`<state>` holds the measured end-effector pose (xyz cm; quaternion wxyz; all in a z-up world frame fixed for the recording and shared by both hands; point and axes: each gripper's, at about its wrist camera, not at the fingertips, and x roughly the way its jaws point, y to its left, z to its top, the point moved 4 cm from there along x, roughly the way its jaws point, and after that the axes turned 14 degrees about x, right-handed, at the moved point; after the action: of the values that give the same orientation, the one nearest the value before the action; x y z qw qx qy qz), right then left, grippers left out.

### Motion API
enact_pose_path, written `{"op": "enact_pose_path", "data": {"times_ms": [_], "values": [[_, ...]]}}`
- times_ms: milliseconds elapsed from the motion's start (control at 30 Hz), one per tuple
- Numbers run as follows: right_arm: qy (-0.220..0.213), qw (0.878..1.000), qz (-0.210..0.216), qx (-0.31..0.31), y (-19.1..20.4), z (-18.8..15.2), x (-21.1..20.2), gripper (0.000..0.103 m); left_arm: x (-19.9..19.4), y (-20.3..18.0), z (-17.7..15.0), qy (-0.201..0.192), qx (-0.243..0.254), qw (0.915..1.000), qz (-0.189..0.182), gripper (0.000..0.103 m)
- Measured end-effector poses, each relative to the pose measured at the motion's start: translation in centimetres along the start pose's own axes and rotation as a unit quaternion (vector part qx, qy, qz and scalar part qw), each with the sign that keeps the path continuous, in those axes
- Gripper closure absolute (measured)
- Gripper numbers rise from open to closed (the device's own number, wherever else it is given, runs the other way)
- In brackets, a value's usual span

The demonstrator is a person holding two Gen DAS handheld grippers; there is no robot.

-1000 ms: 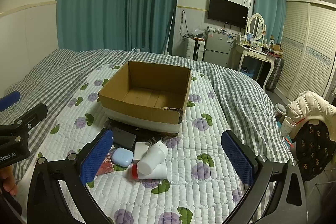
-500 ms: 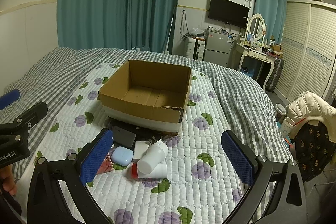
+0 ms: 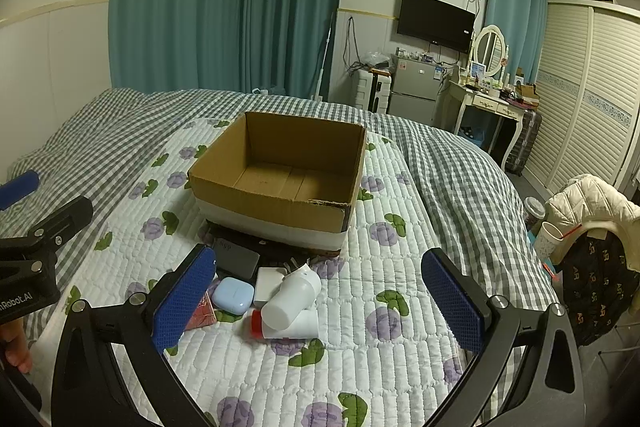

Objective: Organize rigid objects

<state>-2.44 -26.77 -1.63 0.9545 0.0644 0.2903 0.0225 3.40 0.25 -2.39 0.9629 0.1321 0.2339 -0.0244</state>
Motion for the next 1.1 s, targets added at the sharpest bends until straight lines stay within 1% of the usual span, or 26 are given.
{"op": "enact_pose_path", "data": {"times_ms": [500,567,633,733,833,933,1033,1100], "values": [[0.002,1.0,-0.001,-0.001,-0.1,-0.2,0.1,0.0,0.0,0.0,0.1,0.001,0.0,1.0,0.0,0.0],[0.002,1.0,-0.001,-0.001,0.0,-0.2,0.0,0.0,-0.3,0.2,0.2,-0.008,-0.007,0.9999,0.008,0.0],[0.002,1.0,-0.002,-0.001,0.0,-0.1,0.1,0.0,-0.7,0.4,0.5,-0.015,-0.014,0.9998,0.007,0.0],[0.003,1.0,-0.001,-0.001,0.0,-0.4,0.1,0.0,-0.7,0.6,0.9,-0.011,-0.016,0.9998,0.007,0.0],[0.009,1.0,-0.006,-0.005,-0.4,-1.1,0.2,0.0,-0.1,0.3,0.8,-0.001,-0.014,0.9999,0.005,0.0],[0.018,1.0,-0.011,-0.004,-0.7,-1.1,1.0,0.0,1.2,-0.2,0.1,0.017,-0.012,0.9998,0.001,0.0],[0.028,0.999,-0.024,-0.009,-0.8,-0.9,1.9,0.0,3.3,-0.8,-1.3,0.047,-0.008,0.9989,0.003,0.0],[0.044,0.998,-0.031,-0.009,-1.1,-1.4,3.3,0.0,5.2,-1.5,-2.7,0.074,0.0,0.9972,0.007,0.0]]}}
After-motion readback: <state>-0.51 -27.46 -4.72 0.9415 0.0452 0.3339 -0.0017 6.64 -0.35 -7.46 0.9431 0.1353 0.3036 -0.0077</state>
